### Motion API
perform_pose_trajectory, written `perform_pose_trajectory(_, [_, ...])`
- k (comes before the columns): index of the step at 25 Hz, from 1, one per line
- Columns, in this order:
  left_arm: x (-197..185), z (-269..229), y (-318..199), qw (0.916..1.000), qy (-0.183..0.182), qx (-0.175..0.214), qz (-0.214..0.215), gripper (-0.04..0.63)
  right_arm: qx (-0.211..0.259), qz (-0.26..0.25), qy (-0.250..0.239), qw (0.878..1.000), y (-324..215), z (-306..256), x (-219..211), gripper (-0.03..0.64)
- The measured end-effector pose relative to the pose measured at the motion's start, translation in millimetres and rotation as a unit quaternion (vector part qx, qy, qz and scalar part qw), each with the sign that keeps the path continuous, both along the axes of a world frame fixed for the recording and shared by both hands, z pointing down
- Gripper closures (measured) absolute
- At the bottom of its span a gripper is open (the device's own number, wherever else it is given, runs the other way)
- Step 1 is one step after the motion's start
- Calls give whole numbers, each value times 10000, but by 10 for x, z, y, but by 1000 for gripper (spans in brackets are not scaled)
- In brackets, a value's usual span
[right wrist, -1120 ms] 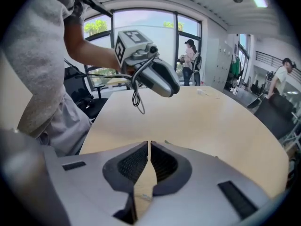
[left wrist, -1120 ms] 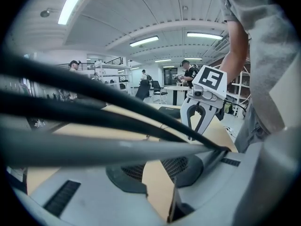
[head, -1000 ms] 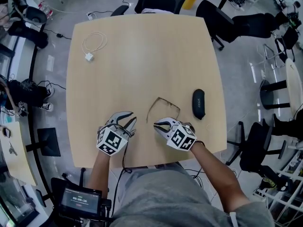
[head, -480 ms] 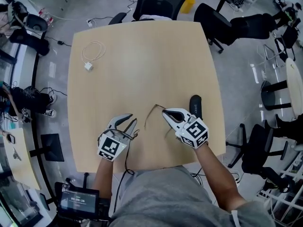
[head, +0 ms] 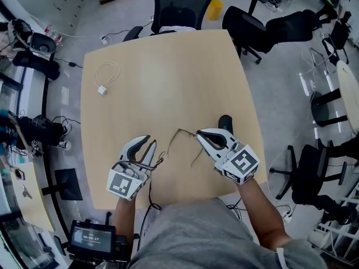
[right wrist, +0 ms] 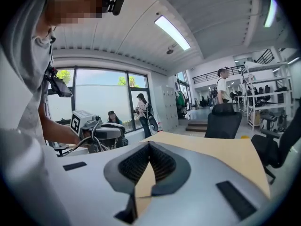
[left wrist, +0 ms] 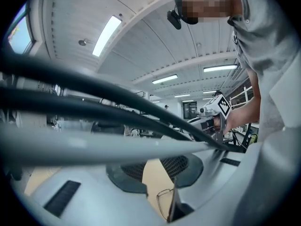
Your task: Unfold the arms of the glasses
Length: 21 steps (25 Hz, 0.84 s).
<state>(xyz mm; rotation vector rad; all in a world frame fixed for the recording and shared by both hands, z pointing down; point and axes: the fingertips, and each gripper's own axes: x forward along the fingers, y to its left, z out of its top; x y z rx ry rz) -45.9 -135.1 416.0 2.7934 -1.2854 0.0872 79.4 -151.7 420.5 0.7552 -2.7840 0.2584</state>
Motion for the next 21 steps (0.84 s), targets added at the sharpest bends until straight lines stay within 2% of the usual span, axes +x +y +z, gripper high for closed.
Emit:
perform_pose_trajectory(3, [-2, -149, 91, 9998, -130, 157, -46, 522, 162, -9, -97, 9998, 64, -183, 84, 608])
perform_pose_trajectory(11, [70, -484, 525, 9983, -183, 392, -399, 522, 588, -101, -196, 9980, 357, -574, 357, 609])
perform_pose_trajectory(21, [89, -798, 1176, 9954, -305, 541, -730, 522, 728, -276, -258, 9966, 820, -858, 536, 608])
